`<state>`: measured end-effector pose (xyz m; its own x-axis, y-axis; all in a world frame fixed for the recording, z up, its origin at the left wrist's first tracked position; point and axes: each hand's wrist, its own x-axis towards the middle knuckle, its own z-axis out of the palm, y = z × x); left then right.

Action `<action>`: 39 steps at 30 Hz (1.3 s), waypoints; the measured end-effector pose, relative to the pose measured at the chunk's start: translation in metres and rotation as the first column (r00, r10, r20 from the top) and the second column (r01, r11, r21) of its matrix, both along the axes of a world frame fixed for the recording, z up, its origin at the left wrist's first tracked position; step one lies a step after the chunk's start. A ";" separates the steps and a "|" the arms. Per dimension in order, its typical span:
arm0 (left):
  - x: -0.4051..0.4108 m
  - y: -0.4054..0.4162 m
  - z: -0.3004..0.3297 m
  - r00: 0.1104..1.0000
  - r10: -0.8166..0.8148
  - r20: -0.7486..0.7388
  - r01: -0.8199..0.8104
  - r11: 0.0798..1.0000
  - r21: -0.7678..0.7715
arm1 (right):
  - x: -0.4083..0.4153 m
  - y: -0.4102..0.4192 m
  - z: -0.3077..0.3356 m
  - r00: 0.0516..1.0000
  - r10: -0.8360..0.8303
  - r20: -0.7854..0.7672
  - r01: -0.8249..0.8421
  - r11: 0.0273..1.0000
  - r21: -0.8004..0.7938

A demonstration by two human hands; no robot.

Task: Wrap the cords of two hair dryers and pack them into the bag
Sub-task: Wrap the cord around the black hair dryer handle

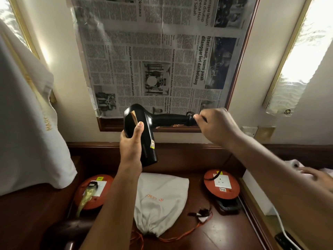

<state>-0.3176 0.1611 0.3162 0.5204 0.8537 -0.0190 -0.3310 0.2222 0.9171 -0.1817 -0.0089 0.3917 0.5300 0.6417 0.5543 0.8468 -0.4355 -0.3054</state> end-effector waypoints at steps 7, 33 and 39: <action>-0.004 0.000 -0.004 0.999 0.026 0.023 -0.024 0.996 -0.089 | -0.035 0.004 -0.065 0.903 0.033 -0.429 0.065 0.975 0.211; -0.017 -0.015 0.003 0.976 -0.205 0.074 0.213 0.970 -0.120 | -0.043 0.002 -0.121 0.020 0.700 -0.714 0.128 0.706 0.696; -0.024 -0.016 0.010 0.947 -0.302 0.108 0.309 0.949 -0.056 | -0.018 0.002 -0.110 0.333 0.556 -0.762 0.007 0.807 0.591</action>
<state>-0.3413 0.1452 0.3259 0.7584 0.6517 -0.0106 -0.3235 0.3904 0.8620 -0.1998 -0.0070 0.2812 0.7033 0.7003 0.1221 -0.0092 0.1808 -0.9835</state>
